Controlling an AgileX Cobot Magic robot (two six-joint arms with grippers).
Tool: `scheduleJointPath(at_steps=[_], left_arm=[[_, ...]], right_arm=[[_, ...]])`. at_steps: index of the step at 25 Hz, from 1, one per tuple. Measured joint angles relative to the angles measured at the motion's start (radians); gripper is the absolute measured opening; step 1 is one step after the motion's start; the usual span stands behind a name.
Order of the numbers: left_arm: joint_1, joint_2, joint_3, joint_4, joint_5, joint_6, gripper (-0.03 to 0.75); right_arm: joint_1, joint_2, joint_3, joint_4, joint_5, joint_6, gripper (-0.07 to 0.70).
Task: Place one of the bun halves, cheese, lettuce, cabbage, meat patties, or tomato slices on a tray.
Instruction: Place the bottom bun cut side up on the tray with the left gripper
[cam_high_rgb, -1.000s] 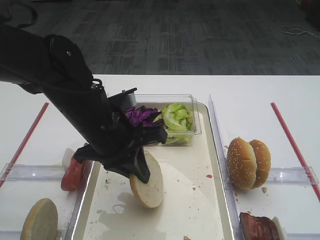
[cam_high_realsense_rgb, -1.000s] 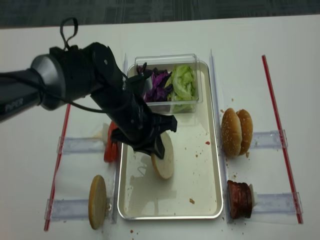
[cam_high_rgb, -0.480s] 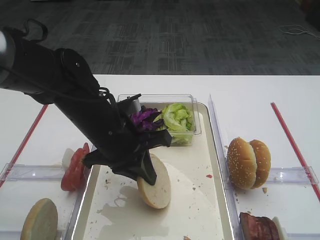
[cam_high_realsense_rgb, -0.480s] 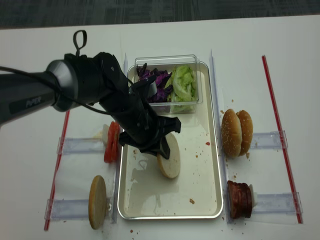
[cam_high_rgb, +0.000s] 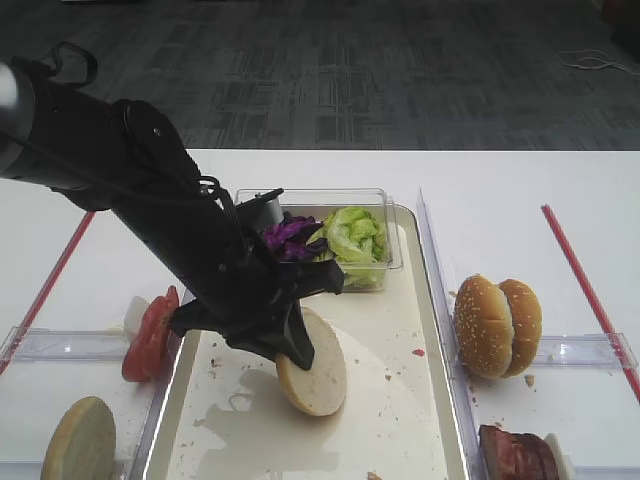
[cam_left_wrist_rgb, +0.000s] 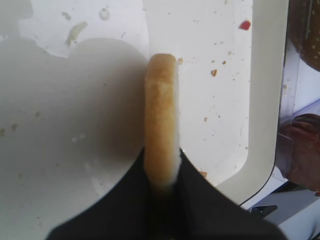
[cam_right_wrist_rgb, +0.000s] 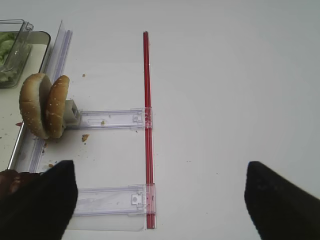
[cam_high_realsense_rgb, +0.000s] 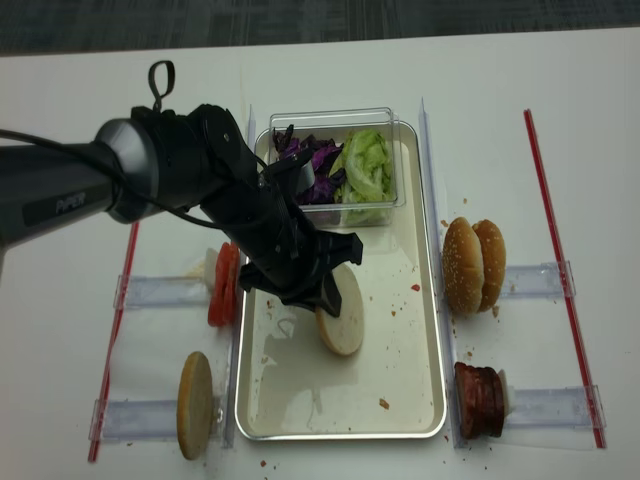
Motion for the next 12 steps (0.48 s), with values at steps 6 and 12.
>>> scheduleJointPath(at_steps=[6,12], left_arm=[[0.000,0.000,0.000,0.000,0.002,0.000,0.068],[0.000,0.000,0.000,0.000,0.003,0.000,0.068]], right_arm=[[0.000,0.000,0.000,0.000,0.000,0.000,0.698],[0.000,0.000,0.000,0.000,0.000,0.000,0.698]])
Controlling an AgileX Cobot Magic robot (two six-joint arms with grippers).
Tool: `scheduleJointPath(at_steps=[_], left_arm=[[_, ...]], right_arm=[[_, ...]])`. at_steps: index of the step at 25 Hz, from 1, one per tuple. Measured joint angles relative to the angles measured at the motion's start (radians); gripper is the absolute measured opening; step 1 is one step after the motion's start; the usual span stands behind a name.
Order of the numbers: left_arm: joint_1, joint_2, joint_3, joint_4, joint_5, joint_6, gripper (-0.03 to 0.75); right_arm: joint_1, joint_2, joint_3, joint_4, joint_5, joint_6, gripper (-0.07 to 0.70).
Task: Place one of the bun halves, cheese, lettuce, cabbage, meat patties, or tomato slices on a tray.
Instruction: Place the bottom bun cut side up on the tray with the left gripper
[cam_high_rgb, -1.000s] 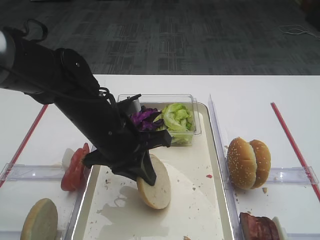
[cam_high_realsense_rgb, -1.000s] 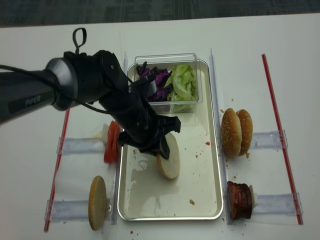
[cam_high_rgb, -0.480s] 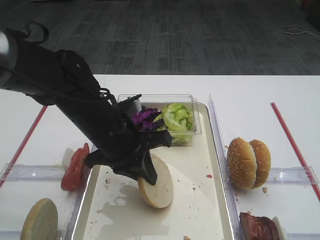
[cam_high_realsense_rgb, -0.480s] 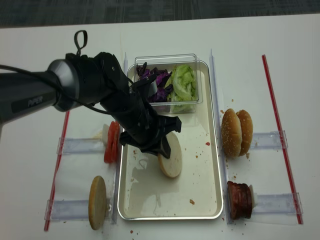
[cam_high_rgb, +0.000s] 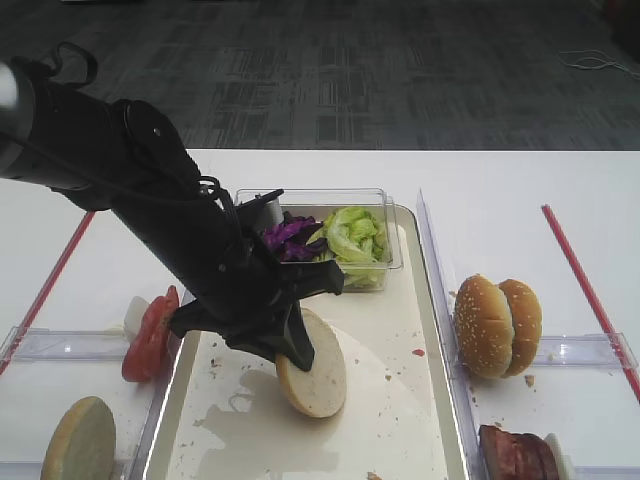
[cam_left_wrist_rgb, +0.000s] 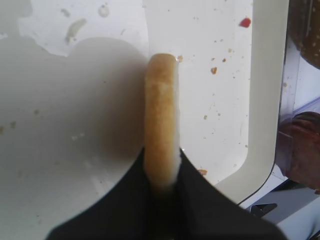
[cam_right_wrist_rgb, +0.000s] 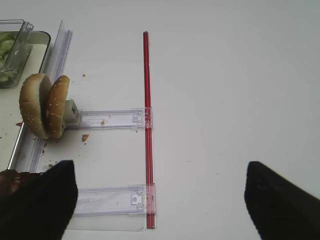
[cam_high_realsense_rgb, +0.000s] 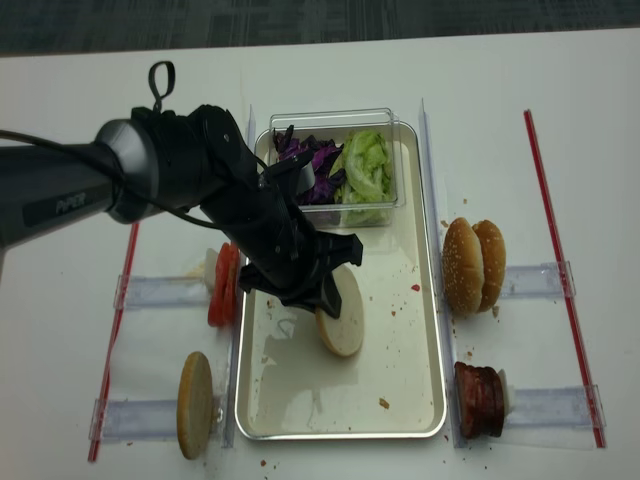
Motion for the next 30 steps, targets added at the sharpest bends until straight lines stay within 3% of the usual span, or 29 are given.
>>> scheduleJointPath(at_steps=[11,17,23,30], left_arm=[[0.024,0.000,0.000,0.000,0.016,0.000,0.108],[0.024,0.000,0.000,0.000,0.023,0.000,0.190],[0.024,0.000,0.000,0.002,0.025,0.000,0.218],[0.027,0.000,0.000,0.066,0.036,-0.025,0.243]], right_arm=[[0.000,0.000,0.000,0.000,0.000,0.004,0.698],[0.000,0.000,0.000,0.000,0.000,0.005,0.698],[0.000,0.000,0.000,0.000,0.000,0.005,0.698],[0.000,0.000,0.000,0.000,0.000,0.005,0.698]])
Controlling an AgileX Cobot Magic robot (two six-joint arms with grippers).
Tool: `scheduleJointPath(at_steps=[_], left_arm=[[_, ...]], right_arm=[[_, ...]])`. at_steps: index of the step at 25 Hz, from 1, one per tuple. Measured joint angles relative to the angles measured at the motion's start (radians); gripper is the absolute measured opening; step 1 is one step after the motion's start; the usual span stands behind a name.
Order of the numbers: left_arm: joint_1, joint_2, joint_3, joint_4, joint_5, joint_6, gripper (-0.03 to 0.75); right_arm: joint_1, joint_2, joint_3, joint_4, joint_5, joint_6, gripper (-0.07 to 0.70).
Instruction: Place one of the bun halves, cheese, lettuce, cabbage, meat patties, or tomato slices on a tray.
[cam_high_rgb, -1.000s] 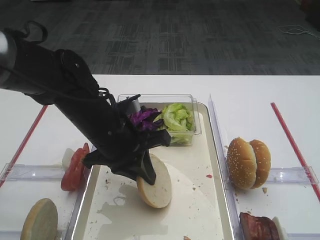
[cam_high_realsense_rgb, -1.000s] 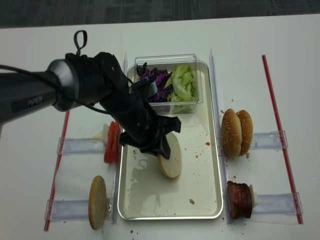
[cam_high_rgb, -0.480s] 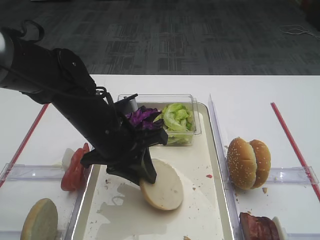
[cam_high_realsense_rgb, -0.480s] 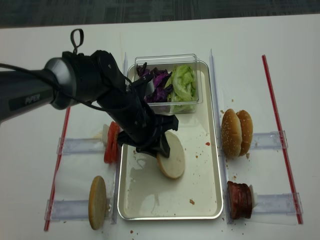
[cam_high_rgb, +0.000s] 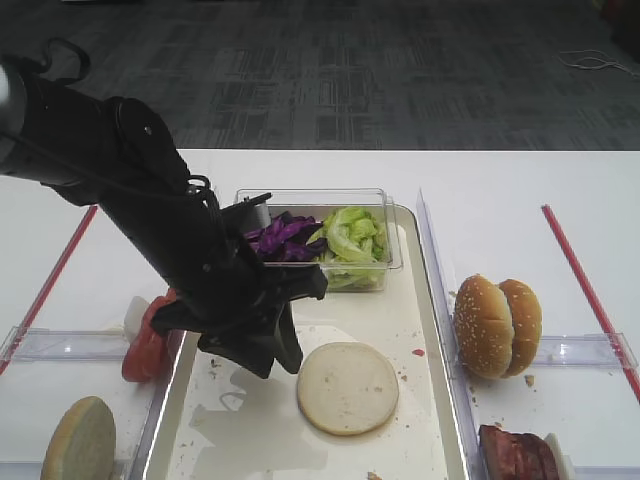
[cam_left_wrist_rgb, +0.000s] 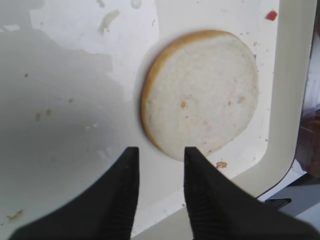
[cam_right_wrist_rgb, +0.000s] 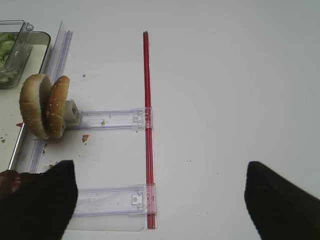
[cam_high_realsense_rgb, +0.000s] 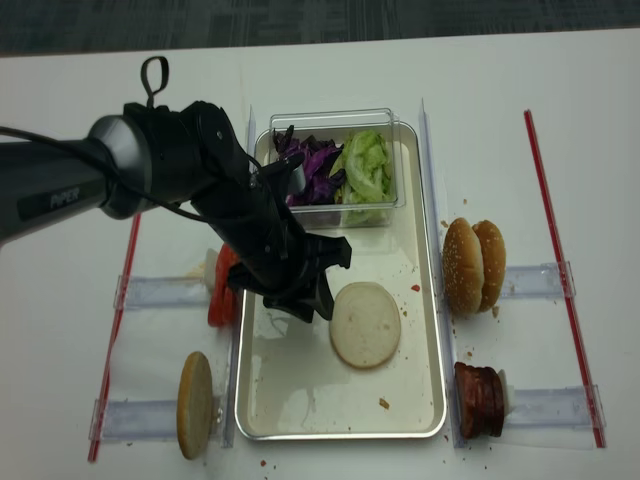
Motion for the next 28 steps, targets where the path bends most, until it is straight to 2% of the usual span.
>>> scheduleJointPath(at_steps=[8,18,23,28], left_arm=[[0.000,0.000,-0.082,0.070,0.091,-0.048,0.328],[0.000,0.000,-0.263,0.346,0.302,-0.241,0.333],[0.002,0.000,-0.335,0.459,0.328,-0.301,0.336],[0.002,0.000,-0.371,0.488,0.333,-0.312,0.379]], right_arm=[[0.000,0.000,0.000,0.000,0.000,0.000,0.698],[0.000,0.000,0.000,0.000,0.000,0.000,0.698],[0.000,0.000,0.000,0.000,0.000,0.000,0.698],[0.000,0.000,0.000,0.000,0.000,0.000,0.698]])
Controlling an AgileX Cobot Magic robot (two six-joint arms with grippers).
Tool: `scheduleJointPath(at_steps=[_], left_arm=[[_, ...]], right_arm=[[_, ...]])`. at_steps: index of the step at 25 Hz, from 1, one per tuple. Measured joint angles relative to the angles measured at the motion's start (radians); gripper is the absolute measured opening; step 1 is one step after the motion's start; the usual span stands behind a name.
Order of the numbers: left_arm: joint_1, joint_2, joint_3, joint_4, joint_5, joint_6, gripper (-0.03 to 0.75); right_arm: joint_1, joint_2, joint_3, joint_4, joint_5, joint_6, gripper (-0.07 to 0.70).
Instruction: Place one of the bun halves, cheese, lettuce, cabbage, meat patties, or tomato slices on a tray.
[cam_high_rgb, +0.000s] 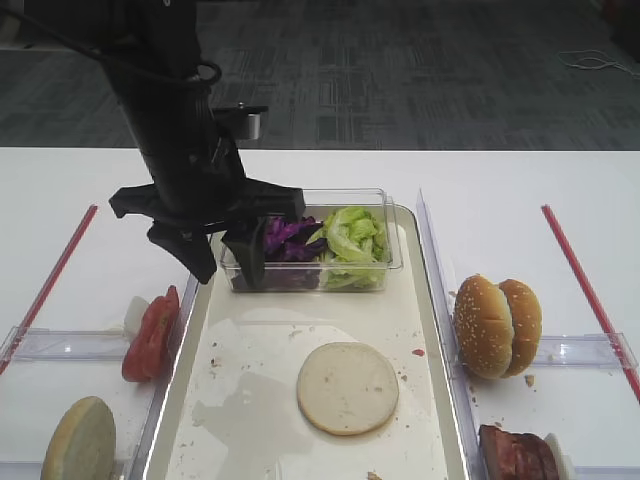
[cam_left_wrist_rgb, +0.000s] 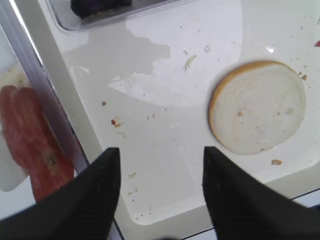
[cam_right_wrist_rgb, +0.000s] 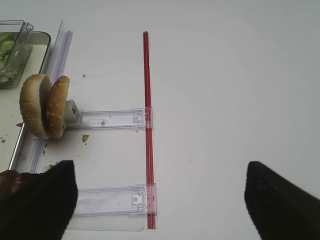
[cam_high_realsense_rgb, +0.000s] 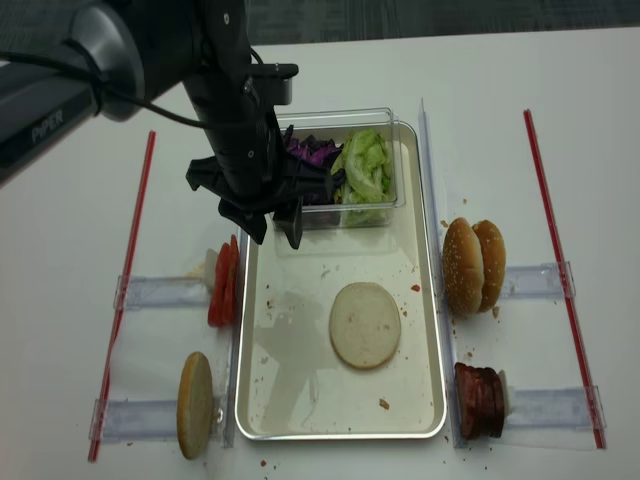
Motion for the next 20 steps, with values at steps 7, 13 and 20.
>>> scheduleJointPath(at_steps=[7,13,20], left_arm=[[0.000,0.000,-0.005,0.023,0.002,-0.001,0.394],[0.000,0.000,-0.005,0.051,0.004,-0.001,0.394],[0.024,-0.019,-0.005,0.104,0.004,-0.021,0.394]], right_arm=[[0.000,0.000,0.000,0.000,0.000,0.000,0.698],[0.000,0.000,0.000,0.000,0.000,0.000,0.698],[0.000,0.000,0.000,0.000,0.000,0.000,0.698]])
